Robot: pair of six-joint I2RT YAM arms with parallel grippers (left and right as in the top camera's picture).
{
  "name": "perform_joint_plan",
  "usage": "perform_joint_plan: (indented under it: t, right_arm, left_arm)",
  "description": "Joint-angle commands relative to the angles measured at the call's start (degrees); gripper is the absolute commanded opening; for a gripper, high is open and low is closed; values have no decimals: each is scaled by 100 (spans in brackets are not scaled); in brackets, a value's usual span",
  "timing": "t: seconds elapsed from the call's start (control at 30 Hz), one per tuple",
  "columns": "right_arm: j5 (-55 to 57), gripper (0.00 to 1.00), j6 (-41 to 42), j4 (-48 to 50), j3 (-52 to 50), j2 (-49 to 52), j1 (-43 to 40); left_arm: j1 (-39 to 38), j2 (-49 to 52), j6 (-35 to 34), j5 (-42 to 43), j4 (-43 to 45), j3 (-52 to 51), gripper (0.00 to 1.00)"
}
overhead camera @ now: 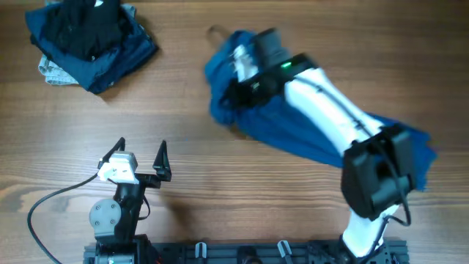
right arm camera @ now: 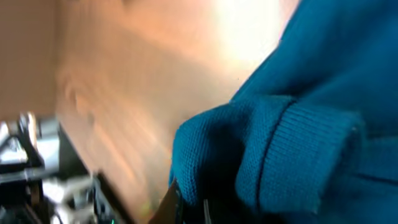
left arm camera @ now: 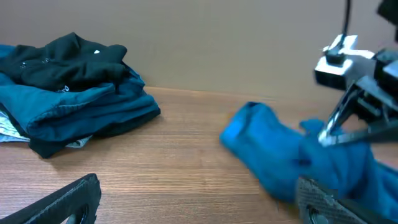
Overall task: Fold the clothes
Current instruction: 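Drag the grasped teal shirt leftward to the table center with the right gripper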
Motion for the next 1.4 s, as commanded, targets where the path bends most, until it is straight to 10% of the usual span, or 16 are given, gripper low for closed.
perform_joint_plan:
  t: [0.0, 0.03, 0.1, 0.13, 0.6, 1.37]
  right_arm:
    - [166, 5, -111, -109, 2, -105, 763]
    - [236, 8, -111, -103, 2, -105, 940]
    - [507, 68, -118, -70, 2, -105, 1215]
    - [662, 76, -116, -68, 2, -105, 1261]
    - [1296, 79, -874, -433, 184, -479, -358]
    - [1613, 66, -2520, -1257, 28, 1047, 590]
  left_arm:
    - [37, -24, 114, 70, -7, -35, 100]
    - [37, -24, 114, 70, -7, -35, 100]
    - [37, -24, 114, 70, -7, -35, 100]
    - [37, -24, 111, 70, -7, -35, 100]
    - [37, -24, 111, 70, -7, -35, 100]
    - [37, -24, 111, 70, -7, -35, 100]
